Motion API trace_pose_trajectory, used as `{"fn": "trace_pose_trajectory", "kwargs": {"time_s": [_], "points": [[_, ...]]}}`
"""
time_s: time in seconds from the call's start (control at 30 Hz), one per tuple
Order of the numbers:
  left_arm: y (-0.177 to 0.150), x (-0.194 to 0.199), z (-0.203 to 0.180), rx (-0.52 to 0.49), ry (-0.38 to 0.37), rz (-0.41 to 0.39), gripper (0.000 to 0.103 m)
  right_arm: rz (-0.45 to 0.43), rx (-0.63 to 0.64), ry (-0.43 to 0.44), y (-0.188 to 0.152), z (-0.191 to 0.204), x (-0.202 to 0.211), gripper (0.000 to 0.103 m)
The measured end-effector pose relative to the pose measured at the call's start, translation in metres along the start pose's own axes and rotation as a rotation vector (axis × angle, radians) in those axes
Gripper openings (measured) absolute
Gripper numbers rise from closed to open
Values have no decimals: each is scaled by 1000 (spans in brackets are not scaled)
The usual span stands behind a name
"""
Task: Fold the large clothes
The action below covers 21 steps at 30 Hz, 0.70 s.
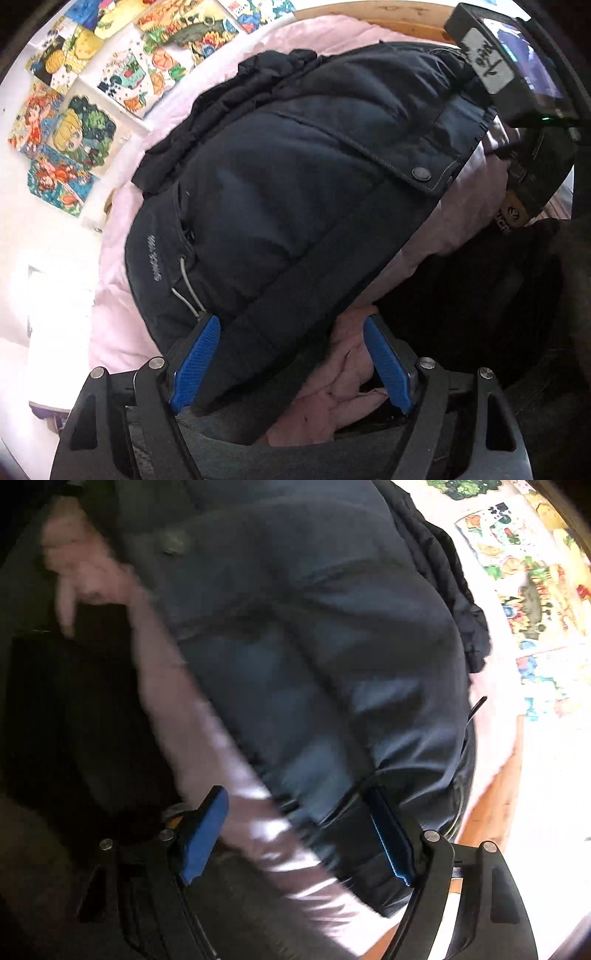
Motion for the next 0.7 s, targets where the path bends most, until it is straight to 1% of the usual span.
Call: {"fn": "trace_pose_trajectory", "kwargs": {"time_s": [0.03, 0.07, 0.1, 0.13, 0.17, 0.2, 0.3, 0.37, 0.43, 0.47, 0.5, 0.53, 0.57, 0.6, 0.63, 0.67, 0.7], "points": [[-1, -2, 0, 6, -1, 3, 79, 2, 5, -38, 5, -4, -2, 74], [-2, -3, 0, 9, -1, 5, 79, 7, 6, -80, 6, -9, -5, 68], [-3, -4, 0, 9, 2, 6, 79, -2, -3, -90, 10, -11, -3, 48], [-4, -5, 2, 8, 8, 5, 79, -53, -17, -87, 14, -14, 6, 35], [-4, -5, 1, 4, 13, 1, 79, -93, -34, -93, 18, -18, 14, 16], [-4, -5, 1, 0, 17, -6, 79, -129, -73, -102, 19, -26, 27, 14], [-2, -6, 0, 1, 40, -14, 79, -238, -181, -86, 19, -51, 63, 10], [1, -9, 3, 11, 83, -18, 79, -301, -247, -81, 18, -69, 85, 10], [6, -11, 9, 26, 145, -28, 79, -362, -315, -84, 15, -93, 105, 9], [8, -11, 13, 38, 178, -31, 72, -377, -331, -89, 13, -100, 109, 9], [9, -11, 19, 54, 205, -34, 61, -396, -351, -100, 11, -109, 116, 9], [10, -10, 26, 75, 234, -38, 30, -407, -362, -110, 8, -114, 119, 9], [10, -8, 33, 99, 255, -40, 11, -422, -377, -121, 6, -116, 124, 9], [11, -3, 42, 148, 239, -56, 10, -434, -390, -124, 5, -119, 127, 9], [12, 2, 47, 181, 224, -75, 7, -448, -405, -120, 5, -118, 129, 9], [14, 9, 55, 214, 217, -104, 6, -454, -413, -122, 3, -112, 128, 8], [16, 22, 63, 232, 224, -151, 5, -456, -412, -126, 1, -107, 128, 7]]}}
Point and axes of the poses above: each gripper's, at about its wrist camera, not at the fingertips, and x roughly against the way its jaws point, z to its left, y to its top, the point moved 10 cm from there along -x, roughly the way its jaws point, and after that the axes turned 11 degrees about x, right-handed, at the moved point
